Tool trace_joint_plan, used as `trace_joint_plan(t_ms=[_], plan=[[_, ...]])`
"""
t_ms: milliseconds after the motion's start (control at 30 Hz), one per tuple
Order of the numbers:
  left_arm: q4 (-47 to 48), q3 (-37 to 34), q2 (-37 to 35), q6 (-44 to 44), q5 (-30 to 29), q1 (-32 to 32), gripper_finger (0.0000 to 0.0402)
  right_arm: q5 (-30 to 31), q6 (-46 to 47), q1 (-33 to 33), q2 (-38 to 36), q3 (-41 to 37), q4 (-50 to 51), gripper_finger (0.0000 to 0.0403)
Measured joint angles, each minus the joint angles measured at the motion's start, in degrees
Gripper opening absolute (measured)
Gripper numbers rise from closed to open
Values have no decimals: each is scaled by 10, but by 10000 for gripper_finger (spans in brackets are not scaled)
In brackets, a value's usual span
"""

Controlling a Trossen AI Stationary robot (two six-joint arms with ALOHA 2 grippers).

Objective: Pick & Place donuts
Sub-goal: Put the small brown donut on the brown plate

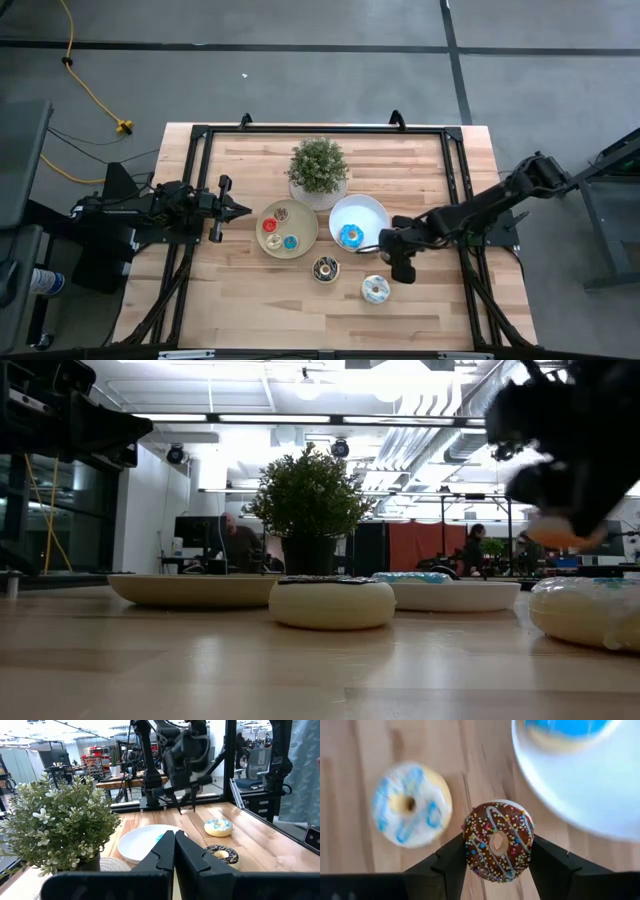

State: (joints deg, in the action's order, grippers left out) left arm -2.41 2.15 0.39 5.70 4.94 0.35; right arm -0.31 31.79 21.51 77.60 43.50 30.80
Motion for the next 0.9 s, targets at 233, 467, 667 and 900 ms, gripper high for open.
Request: trace_joint_plan(t_ms=[233, 467, 667, 900], plan=[[0, 0, 0, 0, 0, 0, 1, 7, -73, -50, 5, 93, 16, 183], [0, 0, 0, 0, 0, 0, 1, 8, -154, -105, 59, 218, 56, 181], [0, 0, 0, 0, 0, 0, 1, 8, -208, -138, 129, 311, 64, 181], [0, 0, 0, 0, 0, 0, 1, 5, -231, -162, 227, 404, 65, 181]])
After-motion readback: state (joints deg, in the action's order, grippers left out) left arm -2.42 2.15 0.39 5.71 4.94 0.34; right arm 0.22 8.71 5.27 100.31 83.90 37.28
